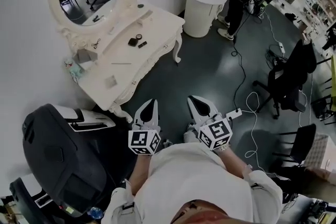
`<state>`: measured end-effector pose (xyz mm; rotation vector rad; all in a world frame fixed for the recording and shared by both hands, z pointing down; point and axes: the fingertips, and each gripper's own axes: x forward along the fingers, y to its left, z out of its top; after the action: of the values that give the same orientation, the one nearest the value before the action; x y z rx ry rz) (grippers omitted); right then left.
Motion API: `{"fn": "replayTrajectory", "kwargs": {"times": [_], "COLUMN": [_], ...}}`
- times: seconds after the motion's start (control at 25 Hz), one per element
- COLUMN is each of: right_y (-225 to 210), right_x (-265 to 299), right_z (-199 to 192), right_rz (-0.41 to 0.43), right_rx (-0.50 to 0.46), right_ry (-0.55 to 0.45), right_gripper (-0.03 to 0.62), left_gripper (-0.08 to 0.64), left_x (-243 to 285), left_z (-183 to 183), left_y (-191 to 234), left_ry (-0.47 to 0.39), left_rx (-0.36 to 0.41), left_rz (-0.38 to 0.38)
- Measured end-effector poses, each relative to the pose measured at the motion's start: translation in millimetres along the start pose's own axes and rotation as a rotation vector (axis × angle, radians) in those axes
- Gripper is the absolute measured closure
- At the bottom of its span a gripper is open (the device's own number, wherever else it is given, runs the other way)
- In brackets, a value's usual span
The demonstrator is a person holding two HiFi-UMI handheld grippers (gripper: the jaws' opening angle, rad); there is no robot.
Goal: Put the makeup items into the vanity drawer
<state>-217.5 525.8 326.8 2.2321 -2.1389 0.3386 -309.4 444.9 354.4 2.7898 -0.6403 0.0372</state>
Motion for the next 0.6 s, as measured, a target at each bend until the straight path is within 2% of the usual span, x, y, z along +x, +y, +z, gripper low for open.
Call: {"fn": "replayTrajectory", "kwargs": {"times": [0.24,0.6], "right_y": [-28,-88], "right_x": [22,82], "right_z": [-1,18], "right_rz": [0.001,0.077], "right_rx": [0.013,0.034], "right_ry": [0.007,-0.004], "right_gripper": [0.584,0.584], "left_gripper": [0.555,0.555], "left_x": [27,104], "left_z": [-2,14], "left_y": [5,22], "left_ry": [0.010,0.013], "left_rx": [0.006,0.023], "left_rz": [0.007,0.075]}}
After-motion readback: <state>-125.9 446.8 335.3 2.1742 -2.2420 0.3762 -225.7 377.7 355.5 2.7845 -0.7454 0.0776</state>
